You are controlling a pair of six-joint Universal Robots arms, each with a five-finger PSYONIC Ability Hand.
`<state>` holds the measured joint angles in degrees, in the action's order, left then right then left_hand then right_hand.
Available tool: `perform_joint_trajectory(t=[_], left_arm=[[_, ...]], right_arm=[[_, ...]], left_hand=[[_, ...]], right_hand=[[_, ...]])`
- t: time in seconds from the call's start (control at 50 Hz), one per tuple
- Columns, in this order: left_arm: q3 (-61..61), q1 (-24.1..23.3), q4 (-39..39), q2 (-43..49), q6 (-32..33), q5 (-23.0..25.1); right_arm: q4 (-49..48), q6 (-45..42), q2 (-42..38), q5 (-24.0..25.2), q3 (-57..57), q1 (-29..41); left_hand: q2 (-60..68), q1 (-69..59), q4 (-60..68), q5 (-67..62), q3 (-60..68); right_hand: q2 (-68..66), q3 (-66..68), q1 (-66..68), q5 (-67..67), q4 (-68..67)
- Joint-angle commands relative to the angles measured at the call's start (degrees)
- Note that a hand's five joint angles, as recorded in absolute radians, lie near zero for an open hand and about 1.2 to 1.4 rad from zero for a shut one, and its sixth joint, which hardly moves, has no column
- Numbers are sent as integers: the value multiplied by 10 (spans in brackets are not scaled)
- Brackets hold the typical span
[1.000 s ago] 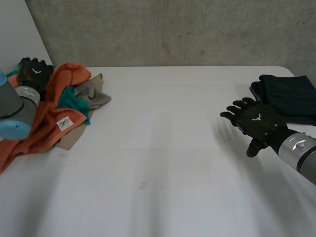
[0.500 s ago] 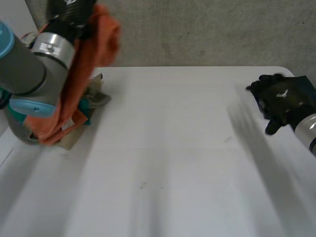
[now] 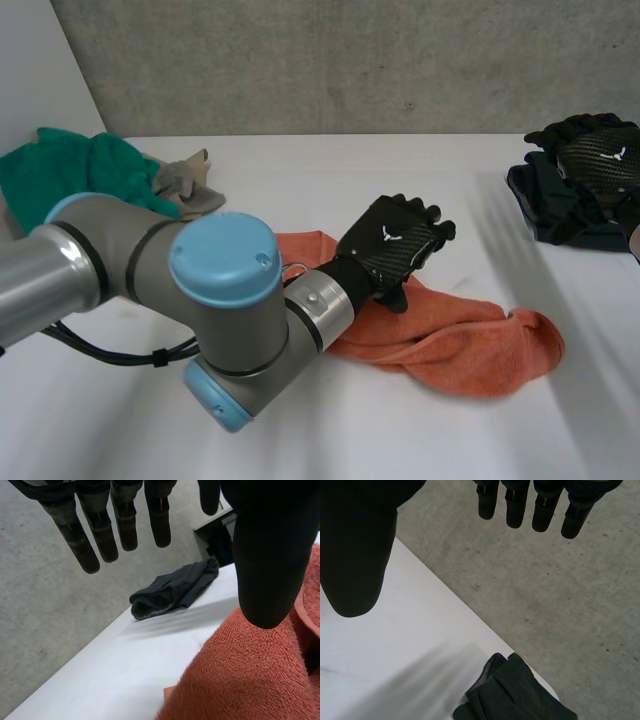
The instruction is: Fold the laundry.
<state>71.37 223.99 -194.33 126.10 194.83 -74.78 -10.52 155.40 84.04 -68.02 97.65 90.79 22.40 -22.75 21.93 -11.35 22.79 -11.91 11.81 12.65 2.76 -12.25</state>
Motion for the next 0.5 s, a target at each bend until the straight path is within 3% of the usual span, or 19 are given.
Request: perform_joint_trajectory(t=[0.02, 0.12, 0.22, 0.38, 0.5], left_arm=[[27, 26, 26, -91, 0, -54], [74, 58, 25, -136, 13, -97], [121, 121, 26, -149, 80, -81], [130, 178, 28, -108, 227, 52], [81, 205, 32, -36, 299, 139]], right_arm=[[44, -4, 1, 34, -11, -3], [136, -25, -1, 54, -28, -3], [199, -97, -5, 64, -27, -3], [264, -285, -28, 54, 15, -7], [266, -326, -35, 61, 35, -18]], left_hand=[[-18, 21, -13, 7, -21], [-16, 19, -11, 5, -20], [4, -1, 9, -15, 0], [26, -23, 31, -37, 22], [11, -8, 16, -22, 7]], right_hand=[[19, -18, -27, -28, 23], [19, -18, -27, -28, 23], [-59, 60, 51, 50, -55], [-68, 69, 60, 59, -64], [-64, 65, 57, 56, -61]])
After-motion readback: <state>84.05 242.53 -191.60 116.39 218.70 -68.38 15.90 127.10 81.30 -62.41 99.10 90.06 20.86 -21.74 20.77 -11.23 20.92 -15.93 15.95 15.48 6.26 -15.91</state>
